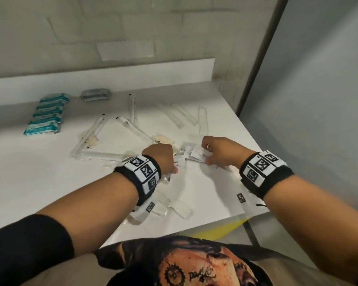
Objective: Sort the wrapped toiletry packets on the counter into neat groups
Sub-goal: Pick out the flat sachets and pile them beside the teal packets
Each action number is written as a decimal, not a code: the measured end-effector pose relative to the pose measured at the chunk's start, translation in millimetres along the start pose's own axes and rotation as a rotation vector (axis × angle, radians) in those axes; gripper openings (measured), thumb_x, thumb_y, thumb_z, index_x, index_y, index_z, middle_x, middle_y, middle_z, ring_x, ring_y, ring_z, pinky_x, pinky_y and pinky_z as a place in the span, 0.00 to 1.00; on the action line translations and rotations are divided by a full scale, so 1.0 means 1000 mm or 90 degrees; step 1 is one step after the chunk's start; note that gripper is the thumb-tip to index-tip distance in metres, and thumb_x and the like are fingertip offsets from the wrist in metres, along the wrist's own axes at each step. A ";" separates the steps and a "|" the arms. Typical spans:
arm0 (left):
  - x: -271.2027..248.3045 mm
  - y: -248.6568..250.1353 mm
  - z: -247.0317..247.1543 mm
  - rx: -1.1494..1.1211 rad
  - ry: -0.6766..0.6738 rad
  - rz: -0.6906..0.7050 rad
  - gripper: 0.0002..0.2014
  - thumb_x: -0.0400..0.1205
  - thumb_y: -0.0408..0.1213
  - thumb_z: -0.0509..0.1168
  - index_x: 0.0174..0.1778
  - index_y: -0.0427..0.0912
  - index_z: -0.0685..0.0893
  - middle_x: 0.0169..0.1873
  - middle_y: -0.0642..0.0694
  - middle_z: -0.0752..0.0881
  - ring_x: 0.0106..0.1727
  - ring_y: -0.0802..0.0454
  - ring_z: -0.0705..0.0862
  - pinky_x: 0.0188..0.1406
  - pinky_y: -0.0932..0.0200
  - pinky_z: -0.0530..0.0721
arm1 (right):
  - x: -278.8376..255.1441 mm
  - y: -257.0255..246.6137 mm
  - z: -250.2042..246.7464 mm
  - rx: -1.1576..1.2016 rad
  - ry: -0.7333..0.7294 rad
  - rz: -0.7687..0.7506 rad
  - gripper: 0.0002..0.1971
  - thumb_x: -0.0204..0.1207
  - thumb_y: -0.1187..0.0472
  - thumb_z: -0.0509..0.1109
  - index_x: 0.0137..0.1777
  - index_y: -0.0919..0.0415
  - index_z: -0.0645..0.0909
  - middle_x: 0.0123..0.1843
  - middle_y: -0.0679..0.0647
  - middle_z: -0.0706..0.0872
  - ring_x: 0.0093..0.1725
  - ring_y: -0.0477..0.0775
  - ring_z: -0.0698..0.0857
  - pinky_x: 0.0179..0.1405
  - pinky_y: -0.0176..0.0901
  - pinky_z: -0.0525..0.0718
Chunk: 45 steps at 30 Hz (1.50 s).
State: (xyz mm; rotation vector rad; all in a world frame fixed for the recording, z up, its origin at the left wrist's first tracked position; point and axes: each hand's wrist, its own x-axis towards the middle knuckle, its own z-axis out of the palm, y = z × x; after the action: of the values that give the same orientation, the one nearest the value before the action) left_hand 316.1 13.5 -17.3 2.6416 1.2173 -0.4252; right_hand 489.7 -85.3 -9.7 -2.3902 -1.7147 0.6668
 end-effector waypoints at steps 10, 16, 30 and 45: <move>-0.002 0.002 0.000 -0.097 0.019 0.042 0.11 0.76 0.49 0.68 0.43 0.44 0.80 0.45 0.47 0.85 0.48 0.47 0.83 0.42 0.57 0.78 | 0.036 -0.012 0.002 -0.107 -0.040 0.119 0.29 0.69 0.51 0.76 0.66 0.63 0.74 0.65 0.61 0.75 0.60 0.62 0.81 0.55 0.46 0.81; -0.006 -0.015 -0.011 -0.531 0.116 0.008 0.10 0.84 0.44 0.60 0.49 0.40 0.74 0.40 0.42 0.84 0.39 0.48 0.81 0.35 0.55 0.76 | 0.035 -0.016 0.006 -0.030 -0.068 0.093 0.25 0.72 0.60 0.73 0.67 0.62 0.70 0.62 0.59 0.82 0.56 0.59 0.82 0.48 0.43 0.77; -0.059 -0.073 -0.048 -1.101 0.179 0.121 0.10 0.84 0.34 0.64 0.60 0.43 0.84 0.54 0.45 0.90 0.54 0.50 0.89 0.48 0.55 0.89 | 0.005 -0.138 -0.036 0.596 0.060 -0.102 0.06 0.77 0.64 0.73 0.49 0.57 0.79 0.38 0.49 0.86 0.24 0.41 0.85 0.22 0.31 0.77; -0.104 -0.142 -0.055 -1.057 0.260 0.077 0.10 0.83 0.36 0.65 0.59 0.47 0.83 0.49 0.46 0.91 0.44 0.51 0.90 0.34 0.62 0.86 | 0.012 -0.212 -0.014 0.564 0.033 -0.152 0.09 0.81 0.55 0.67 0.57 0.55 0.82 0.48 0.52 0.92 0.37 0.57 0.93 0.43 0.46 0.84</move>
State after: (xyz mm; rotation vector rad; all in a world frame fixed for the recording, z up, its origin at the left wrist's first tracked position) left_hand 152.6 47.5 60.5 1.2692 0.7846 0.8483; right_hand 314.7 1.8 73.7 -1.5506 -1.2547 1.0299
